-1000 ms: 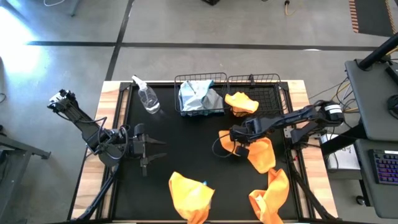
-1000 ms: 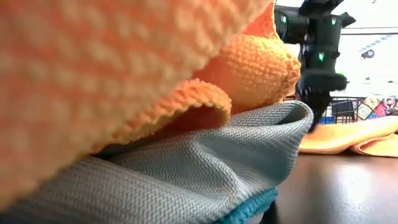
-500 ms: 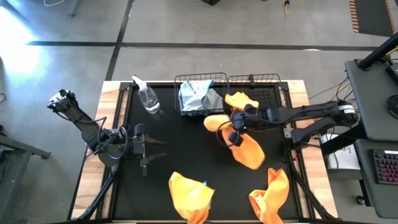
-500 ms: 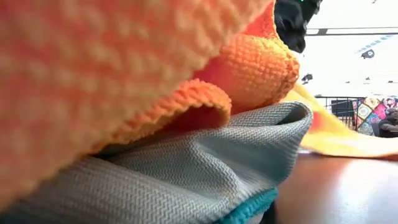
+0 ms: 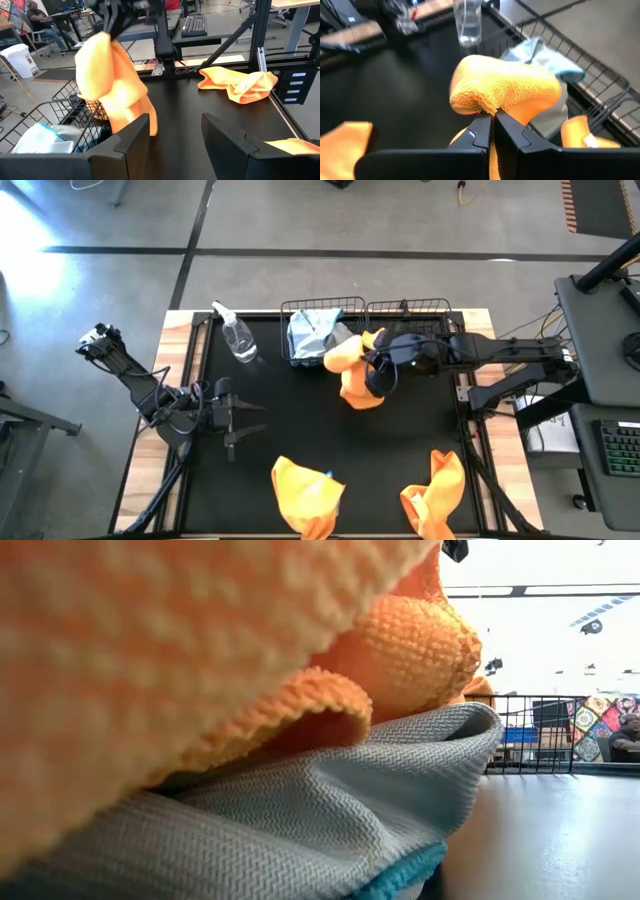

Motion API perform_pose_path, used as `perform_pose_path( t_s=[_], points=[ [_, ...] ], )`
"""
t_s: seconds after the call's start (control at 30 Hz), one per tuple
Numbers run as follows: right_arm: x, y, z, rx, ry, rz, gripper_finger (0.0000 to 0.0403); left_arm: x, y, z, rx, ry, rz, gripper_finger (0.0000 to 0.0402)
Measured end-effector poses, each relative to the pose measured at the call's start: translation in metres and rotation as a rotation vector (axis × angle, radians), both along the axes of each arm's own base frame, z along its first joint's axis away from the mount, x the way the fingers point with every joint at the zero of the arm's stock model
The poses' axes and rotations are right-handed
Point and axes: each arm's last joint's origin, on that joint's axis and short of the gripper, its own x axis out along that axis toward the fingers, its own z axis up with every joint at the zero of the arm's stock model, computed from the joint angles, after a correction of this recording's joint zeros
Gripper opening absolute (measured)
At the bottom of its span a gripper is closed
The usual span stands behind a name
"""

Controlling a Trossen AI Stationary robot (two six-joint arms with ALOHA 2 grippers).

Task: Sort microfiber towel by color & place in baskets
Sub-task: Put the top right orange microfiber towel into the right black wire basket

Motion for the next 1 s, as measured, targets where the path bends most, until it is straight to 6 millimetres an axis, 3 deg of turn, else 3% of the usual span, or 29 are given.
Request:
perform_pose_path(
  t_s=[0.23,0.5,1.0],
  points=[
    [-0.003,0.0,0.029,-0.01,-0.093,-0.011,0.0009,-0.001,0.001,0.001,-0.004,-0.005,0.0,0.0165],
    [-0.011,-0.001,0.041,-0.085,-0.096,0.02,0.0009,-0.004,0.003,0.003,-0.007,-0.008,0.0,0.0165],
    [-0.065,-0.021,0.058,-0.387,-0.006,-0.37,0.0009,-0.01,0.009,0.008,0.022,-0.018,-0.007,0.0165]
  ],
)
